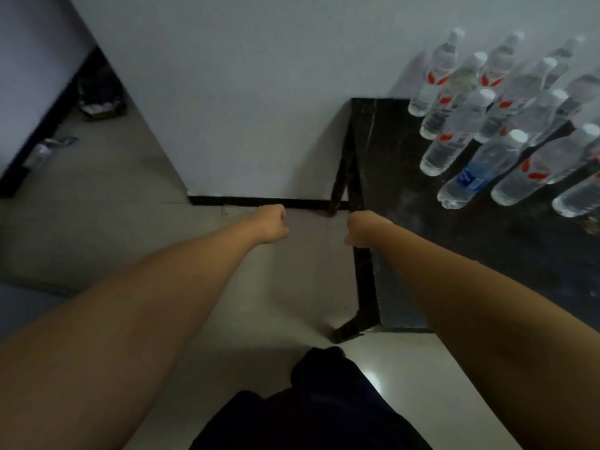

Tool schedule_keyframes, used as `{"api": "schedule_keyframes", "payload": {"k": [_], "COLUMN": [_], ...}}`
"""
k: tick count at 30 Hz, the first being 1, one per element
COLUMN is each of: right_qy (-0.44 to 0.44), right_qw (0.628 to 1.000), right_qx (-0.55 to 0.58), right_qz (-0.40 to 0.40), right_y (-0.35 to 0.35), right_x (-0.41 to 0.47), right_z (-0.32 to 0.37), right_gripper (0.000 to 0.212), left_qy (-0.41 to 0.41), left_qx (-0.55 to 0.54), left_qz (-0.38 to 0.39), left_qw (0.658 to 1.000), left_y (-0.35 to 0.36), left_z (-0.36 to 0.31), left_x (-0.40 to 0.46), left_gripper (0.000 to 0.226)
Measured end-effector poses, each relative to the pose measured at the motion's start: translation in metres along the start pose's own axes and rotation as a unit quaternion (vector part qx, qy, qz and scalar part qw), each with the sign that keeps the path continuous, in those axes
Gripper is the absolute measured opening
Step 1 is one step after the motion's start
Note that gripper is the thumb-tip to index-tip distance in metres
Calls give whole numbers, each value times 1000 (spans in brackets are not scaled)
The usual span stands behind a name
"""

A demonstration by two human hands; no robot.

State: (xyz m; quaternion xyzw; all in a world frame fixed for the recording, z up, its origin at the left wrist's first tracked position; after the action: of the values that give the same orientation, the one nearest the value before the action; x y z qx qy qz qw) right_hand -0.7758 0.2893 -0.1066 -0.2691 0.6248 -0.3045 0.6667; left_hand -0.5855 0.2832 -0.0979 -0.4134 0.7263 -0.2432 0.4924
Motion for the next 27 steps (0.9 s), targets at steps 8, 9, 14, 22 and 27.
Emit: {"api": "schedule_keyframes", "payload": {"k": [8,9,14,22,27], "right_qy": [-117,-130,-204,-336,-426], "right_qw": [982,978,950,861,778], "right_qx": [-147,-163,-236,-381,-461], "right_qz": [0,0,6,10,12], "right_y": [52,58,92,155,205], "right_x": [-40,-44,-67,-111,-152], "right_z": [170,190,289,423,487], "right_gripper": [23,17,19,28,33], "left_qy": [-103,-120,-213,-329,-450], "left_qx": [-63,-70,-106,-211,-288], "left_qz": [-56,-63,-117,-175,-219], "left_qw": [991,988,964,904,816], "left_y": [5,6,7,51,99], "left_z": [151,169,253,341,363], "left_x": [-123,-137,-214,-335,-414], "left_gripper": [60,59,54,49,47]}}
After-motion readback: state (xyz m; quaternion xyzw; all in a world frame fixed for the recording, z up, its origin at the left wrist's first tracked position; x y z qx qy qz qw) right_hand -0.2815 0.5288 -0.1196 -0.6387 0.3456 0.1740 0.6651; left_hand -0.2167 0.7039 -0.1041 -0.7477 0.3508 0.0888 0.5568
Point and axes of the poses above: each hand's wrist, its own x-axis towards the middle knuckle, its own y-axis out of the palm, z = x × y, the point moved 6 cm from there along x, towards the middle knuckle, and after that the axes turned 4 degrees about z, right-handed, at the moved point
